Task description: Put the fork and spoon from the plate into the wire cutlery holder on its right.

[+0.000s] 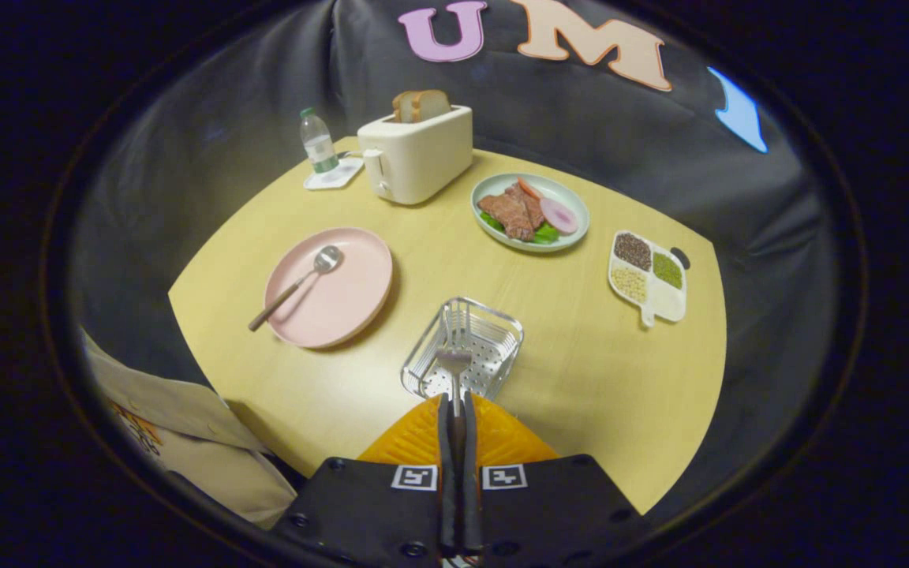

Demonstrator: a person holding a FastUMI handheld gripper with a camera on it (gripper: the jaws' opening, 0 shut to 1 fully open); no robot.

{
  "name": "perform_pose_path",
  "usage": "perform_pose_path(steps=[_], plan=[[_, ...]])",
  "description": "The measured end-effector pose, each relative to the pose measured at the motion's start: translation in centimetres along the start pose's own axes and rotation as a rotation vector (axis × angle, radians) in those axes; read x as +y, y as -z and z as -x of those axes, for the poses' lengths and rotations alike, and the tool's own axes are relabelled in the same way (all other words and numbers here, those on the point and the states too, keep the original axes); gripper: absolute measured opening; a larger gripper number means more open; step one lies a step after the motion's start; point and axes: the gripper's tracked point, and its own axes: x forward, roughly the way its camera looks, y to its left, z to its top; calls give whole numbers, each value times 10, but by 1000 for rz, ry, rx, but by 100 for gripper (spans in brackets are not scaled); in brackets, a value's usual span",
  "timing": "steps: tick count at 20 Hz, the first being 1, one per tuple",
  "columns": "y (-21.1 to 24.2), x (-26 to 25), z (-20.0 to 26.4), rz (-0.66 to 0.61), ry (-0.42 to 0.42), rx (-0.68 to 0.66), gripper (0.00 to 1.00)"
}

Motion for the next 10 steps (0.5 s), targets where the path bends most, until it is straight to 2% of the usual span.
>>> perform_pose_path(steps=[7,10], plan=[[10,-6,-20,-29,-26,130,8],[5,-8,-20,-63,-36,146,8]])
